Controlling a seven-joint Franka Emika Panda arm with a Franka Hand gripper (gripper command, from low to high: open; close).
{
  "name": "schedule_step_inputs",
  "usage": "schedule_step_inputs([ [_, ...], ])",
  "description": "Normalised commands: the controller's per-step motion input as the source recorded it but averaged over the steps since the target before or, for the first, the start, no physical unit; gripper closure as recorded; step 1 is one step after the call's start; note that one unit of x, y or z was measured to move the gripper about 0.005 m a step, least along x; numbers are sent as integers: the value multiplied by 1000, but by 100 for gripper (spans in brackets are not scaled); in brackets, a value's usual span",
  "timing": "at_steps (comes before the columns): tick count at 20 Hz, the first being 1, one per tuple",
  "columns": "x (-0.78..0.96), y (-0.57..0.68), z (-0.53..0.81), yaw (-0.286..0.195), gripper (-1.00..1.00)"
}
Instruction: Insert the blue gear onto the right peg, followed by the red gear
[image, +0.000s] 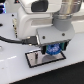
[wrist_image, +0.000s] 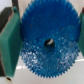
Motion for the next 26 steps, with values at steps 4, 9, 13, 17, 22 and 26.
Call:
schedule_step_inputs([
  [4,41,67,28,0,100],
  [9,58,-66,-126,0,100],
  [13,42,9,-180,0,100],
  [17,151,10,-275,0,100],
  [22,164,15,-287,0,100],
  [26,80,56,-103,0,100],
])
